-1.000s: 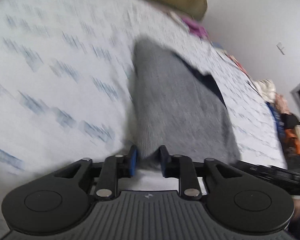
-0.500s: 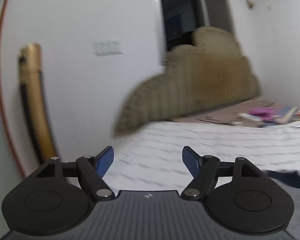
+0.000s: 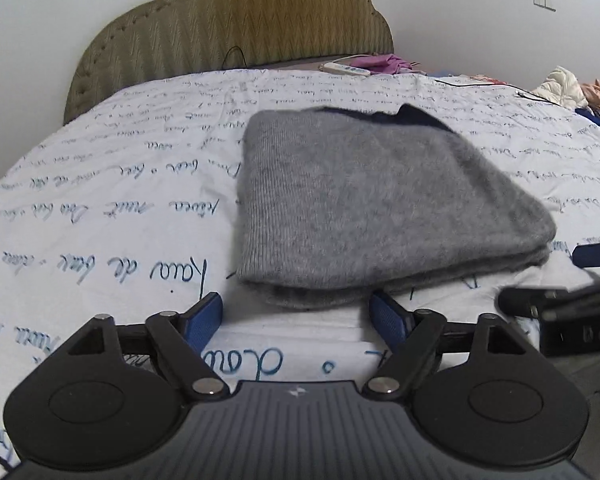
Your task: Fold small clothes
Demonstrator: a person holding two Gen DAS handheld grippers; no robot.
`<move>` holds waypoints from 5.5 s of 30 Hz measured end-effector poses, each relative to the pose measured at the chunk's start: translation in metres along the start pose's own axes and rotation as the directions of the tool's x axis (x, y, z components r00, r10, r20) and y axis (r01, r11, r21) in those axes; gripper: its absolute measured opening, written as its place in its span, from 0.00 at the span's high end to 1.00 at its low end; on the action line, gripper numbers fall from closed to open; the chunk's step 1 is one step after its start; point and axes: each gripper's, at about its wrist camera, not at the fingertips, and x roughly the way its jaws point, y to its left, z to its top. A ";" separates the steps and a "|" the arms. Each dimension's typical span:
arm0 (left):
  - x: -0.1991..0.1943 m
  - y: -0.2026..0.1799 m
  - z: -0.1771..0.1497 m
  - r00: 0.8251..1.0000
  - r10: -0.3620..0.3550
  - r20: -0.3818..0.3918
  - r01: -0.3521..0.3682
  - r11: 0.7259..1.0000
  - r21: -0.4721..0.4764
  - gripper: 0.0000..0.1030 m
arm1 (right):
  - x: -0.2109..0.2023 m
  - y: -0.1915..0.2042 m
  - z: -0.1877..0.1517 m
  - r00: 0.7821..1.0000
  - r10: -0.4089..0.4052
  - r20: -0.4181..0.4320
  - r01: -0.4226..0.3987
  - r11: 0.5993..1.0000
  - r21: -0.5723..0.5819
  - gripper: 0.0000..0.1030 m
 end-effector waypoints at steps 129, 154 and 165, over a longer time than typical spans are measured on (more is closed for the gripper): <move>-0.010 -0.003 -0.006 1.000 0.030 0.007 -0.030 1.000 0.003 0.16 | 0.002 -0.003 -0.020 0.996 -0.011 0.093 0.000 0.992 0.123 0.00; -0.009 -0.004 -0.003 0.998 0.045 -0.054 -0.049 0.997 -0.064 0.00 | 0.000 -0.001 -0.020 0.996 -0.015 0.093 0.003 0.992 0.125 0.00; -0.010 -0.005 -0.004 0.998 0.046 -0.047 -0.049 0.997 -0.062 0.00 | 0.001 -0.002 -0.020 0.996 -0.015 0.093 0.003 0.992 0.125 0.00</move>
